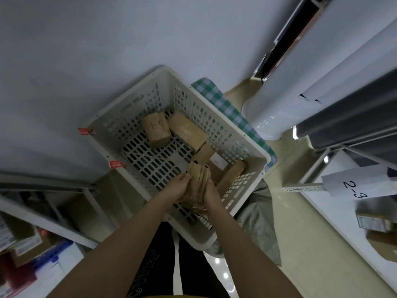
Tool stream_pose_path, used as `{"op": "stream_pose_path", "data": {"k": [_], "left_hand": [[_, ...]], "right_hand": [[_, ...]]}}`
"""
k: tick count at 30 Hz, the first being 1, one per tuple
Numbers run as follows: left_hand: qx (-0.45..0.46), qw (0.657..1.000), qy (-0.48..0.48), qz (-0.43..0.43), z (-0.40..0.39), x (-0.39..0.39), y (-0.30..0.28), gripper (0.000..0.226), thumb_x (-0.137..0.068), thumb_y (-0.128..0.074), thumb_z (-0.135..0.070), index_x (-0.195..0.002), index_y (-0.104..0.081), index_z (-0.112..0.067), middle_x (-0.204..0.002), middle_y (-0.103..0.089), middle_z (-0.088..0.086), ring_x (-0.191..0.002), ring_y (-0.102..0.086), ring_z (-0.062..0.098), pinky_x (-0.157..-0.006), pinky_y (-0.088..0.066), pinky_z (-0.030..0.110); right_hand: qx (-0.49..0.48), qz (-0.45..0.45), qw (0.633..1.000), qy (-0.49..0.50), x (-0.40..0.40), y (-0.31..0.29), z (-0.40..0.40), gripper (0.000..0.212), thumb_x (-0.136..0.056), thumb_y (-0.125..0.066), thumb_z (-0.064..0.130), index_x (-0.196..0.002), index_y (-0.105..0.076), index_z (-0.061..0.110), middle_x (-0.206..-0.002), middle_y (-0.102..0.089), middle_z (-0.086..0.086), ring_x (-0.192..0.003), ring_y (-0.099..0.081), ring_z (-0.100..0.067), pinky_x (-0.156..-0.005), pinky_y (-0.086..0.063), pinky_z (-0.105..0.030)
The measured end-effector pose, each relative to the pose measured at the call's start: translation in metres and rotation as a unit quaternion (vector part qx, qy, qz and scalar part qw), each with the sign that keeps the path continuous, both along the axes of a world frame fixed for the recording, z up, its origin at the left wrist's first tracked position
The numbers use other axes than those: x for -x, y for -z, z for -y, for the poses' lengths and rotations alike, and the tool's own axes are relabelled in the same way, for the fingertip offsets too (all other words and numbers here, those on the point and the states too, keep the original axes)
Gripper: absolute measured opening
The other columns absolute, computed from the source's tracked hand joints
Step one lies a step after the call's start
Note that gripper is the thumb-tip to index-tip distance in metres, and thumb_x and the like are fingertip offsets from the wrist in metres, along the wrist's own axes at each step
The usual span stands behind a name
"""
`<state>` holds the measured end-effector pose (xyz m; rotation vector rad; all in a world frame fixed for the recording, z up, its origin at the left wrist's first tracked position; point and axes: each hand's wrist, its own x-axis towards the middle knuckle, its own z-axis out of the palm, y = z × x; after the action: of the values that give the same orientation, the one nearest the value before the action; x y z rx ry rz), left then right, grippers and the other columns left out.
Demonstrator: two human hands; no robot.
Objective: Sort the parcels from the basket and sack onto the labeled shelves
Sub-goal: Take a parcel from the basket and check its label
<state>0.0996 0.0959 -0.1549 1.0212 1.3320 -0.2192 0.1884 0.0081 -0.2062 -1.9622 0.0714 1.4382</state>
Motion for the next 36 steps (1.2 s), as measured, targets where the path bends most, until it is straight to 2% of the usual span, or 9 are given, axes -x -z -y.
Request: {"op": "stream_pose_path", "data": {"k": [6,10,16,19,22,25,30,33,36], "left_hand": [[-0.005,0.997,-0.057,0.047,0.004,0.006,-0.017,0.042,-0.102,-0.041,-0.037,-0.14,-0.043,-0.021,-0.137,-0.049,0.006,-0.113,-0.052,0.024,-0.085,-0.049,0.034],[-0.048,0.993,-0.043,0.095,0.005,0.011,-0.034,0.042,-0.1,-0.045,-0.035,-0.139,-0.044,-0.02,-0.128,-0.051,0.005,-0.095,-0.054,0.014,-0.063,-0.05,0.022],[-0.144,0.98,0.012,0.138,0.003,0.021,-0.055,0.038,-0.098,-0.05,-0.037,-0.135,-0.051,-0.026,-0.125,-0.057,0.001,-0.115,-0.056,0.019,-0.099,-0.049,0.041],[-0.203,0.965,0.037,0.161,0.01,0.02,-0.07,0.035,-0.1,-0.049,-0.028,-0.134,-0.052,-0.023,-0.119,-0.06,-0.001,-0.11,-0.059,0.016,-0.093,-0.052,0.033],[-0.263,0.95,0.039,0.166,0.022,0.018,-0.087,0.027,-0.101,-0.047,-0.02,-0.126,-0.054,-0.024,-0.105,-0.061,-0.01,-0.095,-0.061,-0.002,-0.082,-0.053,0.021],[-0.294,0.94,0.05,0.164,0.033,0.019,-0.103,0.022,-0.102,-0.044,-0.019,-0.12,-0.053,-0.029,-0.101,-0.059,-0.018,-0.085,-0.058,-0.013,-0.074,-0.049,0.014],[-0.325,0.933,0.046,0.148,0.051,0.026,-0.123,0.022,-0.1,-0.047,-0.03,-0.122,-0.051,-0.03,-0.106,-0.055,-0.013,-0.099,-0.056,0.004,-0.083,-0.049,0.016],[-0.335,0.933,0.012,0.134,0.061,0.032,-0.125,0.018,-0.1,-0.044,-0.034,-0.114,-0.055,-0.031,-0.105,-0.057,-0.014,-0.098,-0.056,0.0,-0.075,-0.045,0.011],[-0.35,0.931,-0.017,0.1,0.072,0.042,-0.122,0.021,-0.101,-0.042,-0.037,-0.117,-0.055,-0.031,-0.109,-0.058,-0.013,-0.103,-0.056,0.006,-0.076,-0.042,0.017]], "right_hand": [[-0.015,-0.029,0.999,0.003,-0.007,-0.037,0.001,0.054,-0.101,-0.023,0.055,-0.142,-0.046,0.029,-0.137,-0.056,-0.009,-0.114,-0.061,-0.026,-0.092,-0.054,-0.05],[-0.04,-0.103,0.992,0.058,-0.014,-0.071,0.007,0.052,-0.101,-0.026,0.058,-0.134,-0.051,0.025,-0.118,-0.061,-0.003,-0.104,-0.061,-0.023,-0.092,-0.053,-0.052],[-0.125,-0.161,0.974,0.103,-0.025,-0.105,0.006,0.072,-0.091,-0.027,0.074,-0.123,-0.063,0.021,-0.126,-0.062,-0.012,-0.114,-0.059,-0.031,-0.096,-0.048,-0.056],[-0.131,-0.174,0.973,0.079,-0.027,-0.122,0.001,0.08,-0.086,-0.028,0.08,-0.108,-0.073,0.018,-0.116,-0.067,-0.014,-0.108,-0.062,-0.031,-0.086,-0.052,-0.048],[-0.137,-0.202,0.967,0.079,-0.025,-0.132,-0.001,0.085,-0.085,-0.029,0.081,-0.114,-0.072,0.014,-0.116,-0.069,-0.016,-0.106,-0.063,-0.031,-0.074,-0.052,-0.039],[-0.146,-0.195,0.967,0.069,-0.025,-0.137,0.001,0.08,-0.083,-0.037,0.079,-0.112,-0.073,0.014,-0.117,-0.068,-0.018,-0.11,-0.062,-0.033,-0.08,-0.053,-0.041],[-0.175,-0.203,0.962,0.048,-0.035,-0.144,0.018,0.067,-0.09,-0.041,0.068,-0.091,-0.08,0.013,-0.101,-0.073,-0.018,-0.104,-0.063,-0.036,-0.088,-0.051,-0.046],[-0.207,-0.22,0.951,0.063,-0.037,-0.144,0.024,0.073,-0.087,-0.04,0.073,-0.109,-0.076,0.013,-0.117,-0.068,-0.02,-0.116,-0.059,-0.038,-0.105,-0.043,-0.054],[-0.225,-0.226,0.945,0.067,-0.037,-0.14,0.034,0.077,-0.087,-0.035,0.075,-0.123,-0.068,0.015,-0.125,-0.065,-0.019,-0.12,-0.058,-0.038,-0.106,-0.042,-0.053]]}}
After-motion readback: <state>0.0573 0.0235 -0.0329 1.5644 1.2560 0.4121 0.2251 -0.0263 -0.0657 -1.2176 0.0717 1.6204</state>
